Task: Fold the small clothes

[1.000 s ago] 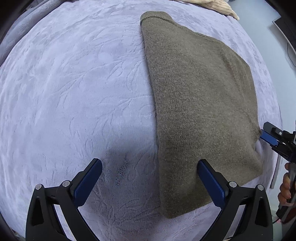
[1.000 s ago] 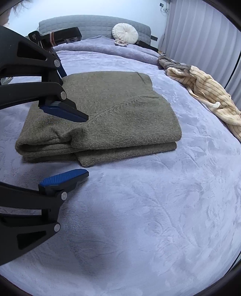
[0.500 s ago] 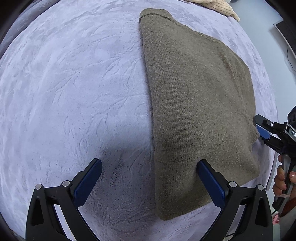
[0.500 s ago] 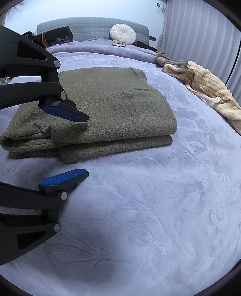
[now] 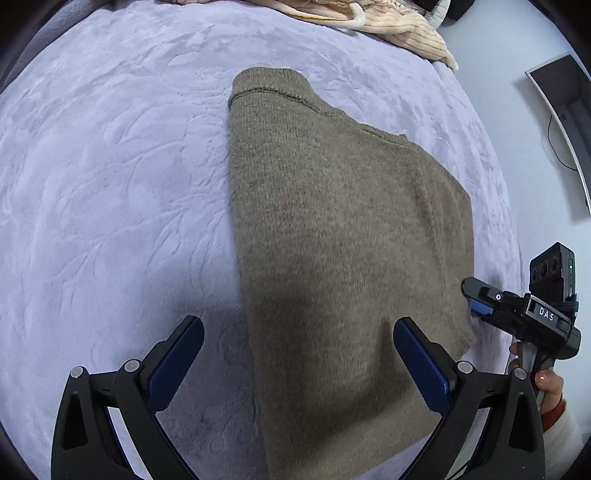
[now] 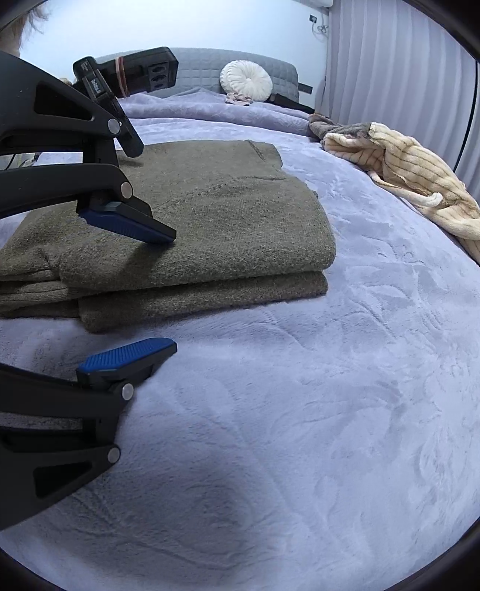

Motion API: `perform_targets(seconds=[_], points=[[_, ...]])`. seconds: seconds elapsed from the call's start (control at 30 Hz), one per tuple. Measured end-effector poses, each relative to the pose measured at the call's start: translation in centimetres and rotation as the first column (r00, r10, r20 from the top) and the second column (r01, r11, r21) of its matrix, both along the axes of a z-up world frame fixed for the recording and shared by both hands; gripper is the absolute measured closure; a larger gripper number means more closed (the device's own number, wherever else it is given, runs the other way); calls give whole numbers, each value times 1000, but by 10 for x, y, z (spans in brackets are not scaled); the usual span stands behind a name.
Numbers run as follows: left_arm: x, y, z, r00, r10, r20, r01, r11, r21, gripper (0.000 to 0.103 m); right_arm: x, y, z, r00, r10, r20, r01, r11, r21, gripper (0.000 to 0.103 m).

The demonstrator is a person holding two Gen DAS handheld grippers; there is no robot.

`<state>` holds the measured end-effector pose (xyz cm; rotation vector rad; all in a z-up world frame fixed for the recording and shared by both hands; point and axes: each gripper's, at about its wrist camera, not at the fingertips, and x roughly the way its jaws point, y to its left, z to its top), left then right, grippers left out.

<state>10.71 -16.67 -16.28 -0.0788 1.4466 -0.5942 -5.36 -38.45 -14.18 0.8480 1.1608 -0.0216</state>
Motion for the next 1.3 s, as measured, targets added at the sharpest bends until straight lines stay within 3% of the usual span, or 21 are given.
perform_targets(seconds=[0.13,0.2,0.27,0.43,0.63,0.7,0.77,0.83,0.9,1.03,1.3], points=[[7,-20,-9,1000,-29,-10,29,1000,-2,0,8,-3,-7,999,39,3,-39,998,40,46],[10,-34,-15,998,-55,-15,55,998,-4,0,15,-4,-11,997,74,10,-74,994,79,37],[14,-44,-17,997,-79,-15,78,997,-11,0,23,-4,-14,993,114,23,-116,987,109,36],[23,-55,-25,996,-81,-20,81,996,-28,0,46,8,-19,969,238,69,-246,958,147,34],[26,-50,-29,996,-84,-43,81,995,-55,1,59,21,-33,970,237,57,-243,958,153,36],[25,-53,-26,996,-85,-35,83,995,-60,12,59,24,-35,974,220,48,-225,956,186,62],[23,-52,-18,995,-97,-7,97,993,-70,25,54,25,-33,982,181,61,-191,953,237,74],[22,-45,-9,995,-102,12,103,991,-90,47,50,29,-25,983,160,85,-176,953,248,74],[23,-37,-2,994,-105,9,105,987,-124,57,45,34,-16,985,137,105,-161,946,280,75],[20,-25,18,994,-109,-5,106,975,-197,57,40,50,6,983,110,144,-153,929,338,75],[-2,28,74,992,-118,47,126,964,-233,57,24,98,46,975,96,199,-170,901,400,74]])
